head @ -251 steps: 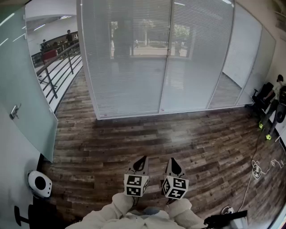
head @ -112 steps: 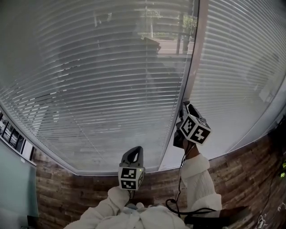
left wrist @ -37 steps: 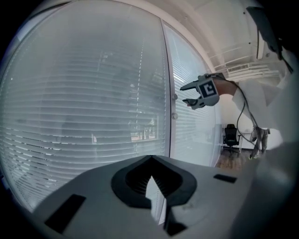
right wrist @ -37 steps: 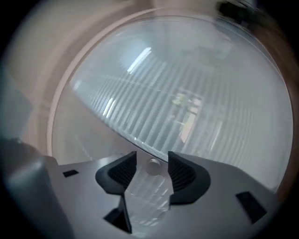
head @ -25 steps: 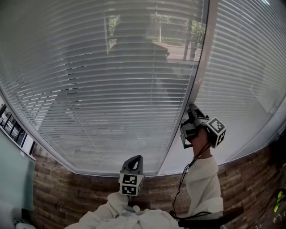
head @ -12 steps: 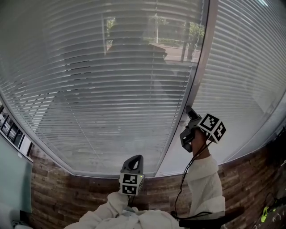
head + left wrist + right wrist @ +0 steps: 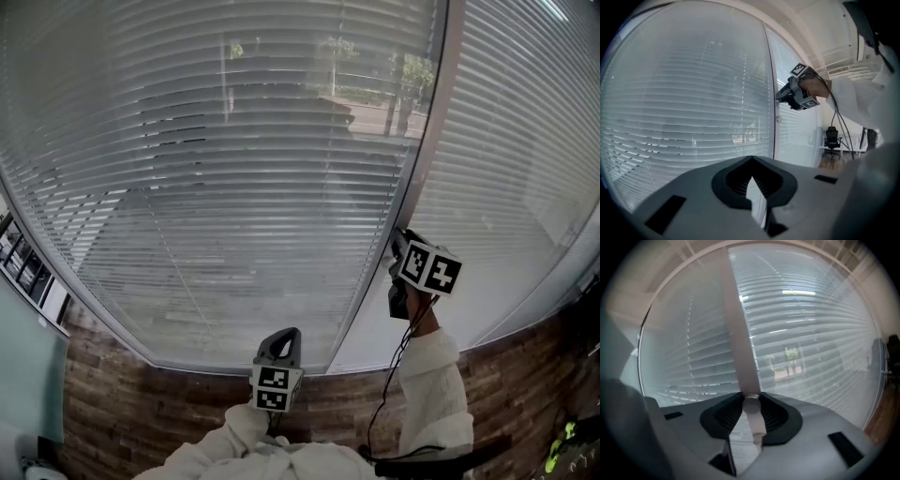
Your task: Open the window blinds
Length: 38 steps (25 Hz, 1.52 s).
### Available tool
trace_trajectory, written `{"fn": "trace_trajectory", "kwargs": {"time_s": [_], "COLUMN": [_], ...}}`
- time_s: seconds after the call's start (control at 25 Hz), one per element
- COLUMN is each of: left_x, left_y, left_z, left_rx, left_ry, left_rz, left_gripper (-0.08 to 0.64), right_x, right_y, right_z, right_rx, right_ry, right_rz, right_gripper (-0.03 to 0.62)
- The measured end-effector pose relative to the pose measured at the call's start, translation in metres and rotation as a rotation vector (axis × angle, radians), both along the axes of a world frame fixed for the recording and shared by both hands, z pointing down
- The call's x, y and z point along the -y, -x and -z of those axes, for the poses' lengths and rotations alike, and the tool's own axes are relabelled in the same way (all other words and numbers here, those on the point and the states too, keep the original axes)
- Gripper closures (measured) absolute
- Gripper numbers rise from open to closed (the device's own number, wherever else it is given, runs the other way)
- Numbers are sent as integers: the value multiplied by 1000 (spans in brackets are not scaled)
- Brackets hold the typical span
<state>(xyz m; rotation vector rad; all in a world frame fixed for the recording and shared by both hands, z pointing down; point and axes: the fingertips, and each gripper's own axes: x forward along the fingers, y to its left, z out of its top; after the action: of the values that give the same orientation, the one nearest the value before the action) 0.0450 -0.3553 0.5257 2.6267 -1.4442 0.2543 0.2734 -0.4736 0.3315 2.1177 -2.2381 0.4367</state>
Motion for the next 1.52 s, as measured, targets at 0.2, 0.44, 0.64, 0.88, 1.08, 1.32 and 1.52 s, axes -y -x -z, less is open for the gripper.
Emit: {"fn": "trace_trajectory", "kwargs": {"time_s": [0.2,0.44,0.64,0.88,1.08,1.32,1.52], "left_x": [-3,-4,-2,-2,-1,-2,-3], "left_y": [7,14,19,23,22,19,19], "left_z": [-5,-2,-5,-7,-7,-7,-6], "left_rx": [9,11,20,25,29,38,42], "left_ry": [-1,3,-11,-10,-10,-14,-17], "left_rz": [8,18,30,39,44,39,42], "left_gripper": [560,560,560,560,560,560,560], "right_x": [-2,-2,-4,-5,-5,-5,-6], "right_y": [4,9,16,22,24,26,27], "right_z": [1,3,4,3,1,-3,-5], "right_rx": [-228,-443,-624,-871,-1017,-1182,-1289], "right_ry": [13,24,7,1,1,-8,-21], "right_rz": [-15,-25,18,48,44,71,93], "right_gripper": [463,463,463,463,463,463,463]}}
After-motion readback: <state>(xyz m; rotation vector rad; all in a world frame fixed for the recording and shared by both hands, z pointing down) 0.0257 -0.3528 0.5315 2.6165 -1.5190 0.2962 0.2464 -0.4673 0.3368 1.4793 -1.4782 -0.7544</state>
